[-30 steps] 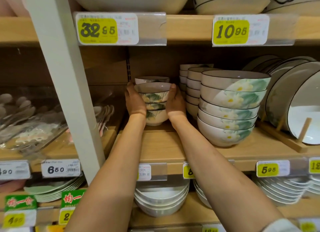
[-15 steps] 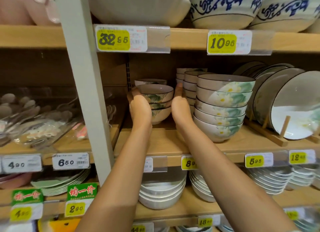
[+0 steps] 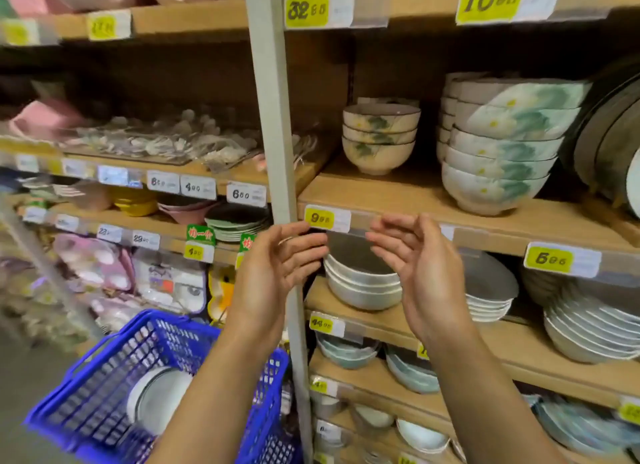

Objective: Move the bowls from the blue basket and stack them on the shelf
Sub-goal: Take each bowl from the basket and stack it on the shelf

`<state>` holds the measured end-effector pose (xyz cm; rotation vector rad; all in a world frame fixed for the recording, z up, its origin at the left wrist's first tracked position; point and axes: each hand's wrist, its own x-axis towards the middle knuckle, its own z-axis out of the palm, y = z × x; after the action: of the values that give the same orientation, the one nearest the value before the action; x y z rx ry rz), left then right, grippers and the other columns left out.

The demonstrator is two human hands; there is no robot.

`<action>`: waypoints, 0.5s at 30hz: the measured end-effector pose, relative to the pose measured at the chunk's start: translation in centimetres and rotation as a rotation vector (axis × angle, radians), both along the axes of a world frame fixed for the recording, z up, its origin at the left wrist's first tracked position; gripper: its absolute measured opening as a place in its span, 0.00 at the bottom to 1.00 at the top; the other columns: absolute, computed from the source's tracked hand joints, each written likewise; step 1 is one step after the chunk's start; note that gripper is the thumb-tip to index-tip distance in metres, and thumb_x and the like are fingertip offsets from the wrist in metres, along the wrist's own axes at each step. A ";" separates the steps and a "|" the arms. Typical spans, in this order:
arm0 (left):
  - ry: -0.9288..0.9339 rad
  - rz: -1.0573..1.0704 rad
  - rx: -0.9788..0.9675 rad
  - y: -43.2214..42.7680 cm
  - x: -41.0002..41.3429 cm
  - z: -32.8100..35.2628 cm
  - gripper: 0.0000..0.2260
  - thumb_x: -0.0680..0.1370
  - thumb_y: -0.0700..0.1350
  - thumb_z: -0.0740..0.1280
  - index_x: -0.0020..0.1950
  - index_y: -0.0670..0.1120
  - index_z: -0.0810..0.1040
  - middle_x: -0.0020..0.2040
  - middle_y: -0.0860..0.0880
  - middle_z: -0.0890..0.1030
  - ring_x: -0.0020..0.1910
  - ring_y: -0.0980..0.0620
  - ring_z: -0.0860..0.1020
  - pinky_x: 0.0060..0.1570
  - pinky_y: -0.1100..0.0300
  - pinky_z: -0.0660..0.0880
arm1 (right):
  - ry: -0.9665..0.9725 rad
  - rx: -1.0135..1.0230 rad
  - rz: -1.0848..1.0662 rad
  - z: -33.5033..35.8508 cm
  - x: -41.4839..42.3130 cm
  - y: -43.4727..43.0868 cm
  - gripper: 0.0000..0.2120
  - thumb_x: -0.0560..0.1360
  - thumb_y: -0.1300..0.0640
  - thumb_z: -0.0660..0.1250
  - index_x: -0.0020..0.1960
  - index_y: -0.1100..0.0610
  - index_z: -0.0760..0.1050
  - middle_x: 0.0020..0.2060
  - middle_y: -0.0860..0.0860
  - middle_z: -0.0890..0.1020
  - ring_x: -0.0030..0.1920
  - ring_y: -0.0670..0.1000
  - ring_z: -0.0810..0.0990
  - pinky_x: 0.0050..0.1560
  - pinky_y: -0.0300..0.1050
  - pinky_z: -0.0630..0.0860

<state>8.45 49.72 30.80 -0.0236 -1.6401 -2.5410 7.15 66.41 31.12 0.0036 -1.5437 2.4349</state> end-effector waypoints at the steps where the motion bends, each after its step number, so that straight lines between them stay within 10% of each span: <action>1: -0.045 0.048 -0.019 -0.8 1.4 -1.2 0.17 0.82 0.48 0.52 0.54 0.42 0.78 0.49 0.40 0.85 0.48 0.46 0.84 0.51 0.54 0.77 | -0.053 -0.009 0.038 -1.5 0.9 -0.6 0.21 0.84 0.50 0.52 0.48 0.60 0.79 0.42 0.57 0.86 0.45 0.54 0.85 0.49 0.45 0.81; 15: -0.506 0.572 -0.034 -19.2 16.4 -13.4 0.16 0.81 0.43 0.52 0.48 0.39 0.78 0.40 0.42 0.85 0.42 0.44 0.79 0.45 0.54 0.73 | -0.588 0.215 0.478 -16.3 6.6 -13.9 0.22 0.85 0.56 0.50 0.41 0.62 0.76 0.38 0.57 0.81 0.31 0.49 0.83 0.34 0.39 0.77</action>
<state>24.83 30.48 17.42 1.0026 -1.5268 -2.1632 13.71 52.48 14.85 -0.3762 -2.2751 2.7679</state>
